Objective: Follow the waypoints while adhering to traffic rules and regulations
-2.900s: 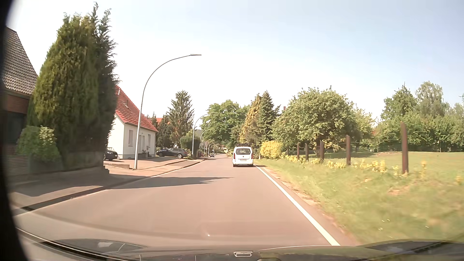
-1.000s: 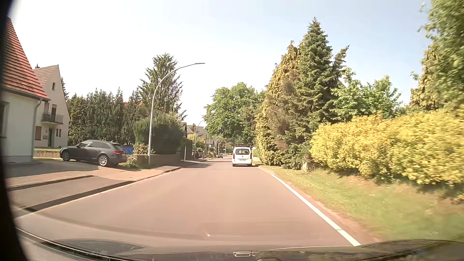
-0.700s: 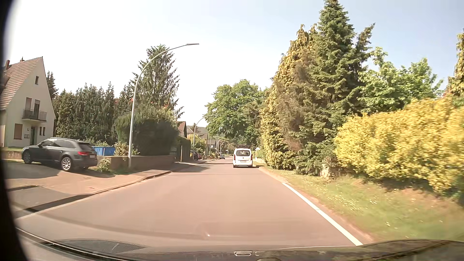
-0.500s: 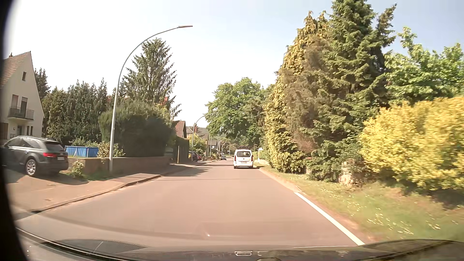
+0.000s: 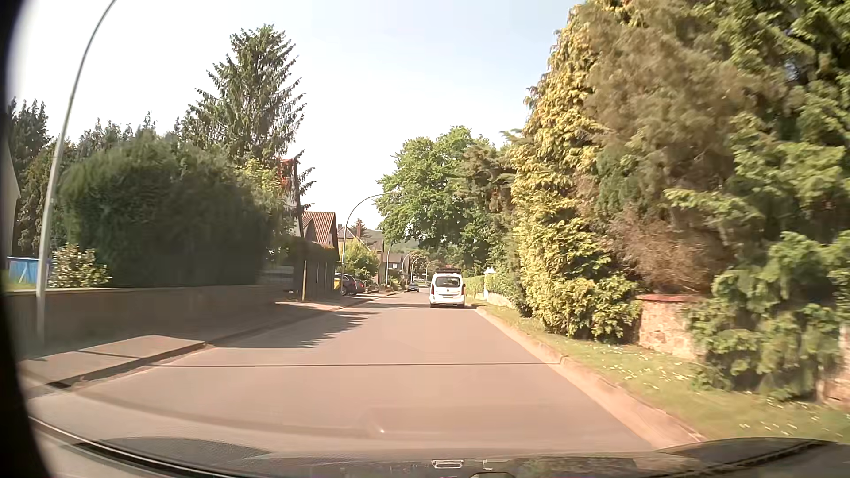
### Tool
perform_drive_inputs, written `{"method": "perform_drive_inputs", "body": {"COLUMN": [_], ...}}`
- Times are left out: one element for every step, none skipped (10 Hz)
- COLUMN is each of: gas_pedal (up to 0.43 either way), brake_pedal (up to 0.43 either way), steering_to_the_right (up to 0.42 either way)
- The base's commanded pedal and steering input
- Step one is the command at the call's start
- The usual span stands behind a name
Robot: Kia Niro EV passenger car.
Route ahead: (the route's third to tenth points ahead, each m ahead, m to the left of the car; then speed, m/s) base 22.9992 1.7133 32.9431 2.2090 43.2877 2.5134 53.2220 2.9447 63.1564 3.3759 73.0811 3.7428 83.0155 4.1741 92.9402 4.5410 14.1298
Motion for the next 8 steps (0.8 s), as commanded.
{"method": "perform_drive_inputs", "body": {"gas_pedal": [0.118, 0.118, 0.118, 0.118, 0.13, 0.13, 0.13, 0.13], "brake_pedal": [0.0, 0.0, 0.0, 0.0, 0.0, 0.0, 0.0, 0.0], "steering_to_the_right": [-0.007, -0.007, -0.007, -0.007, -0.007, -0.007, -0.007, -0.007]}}
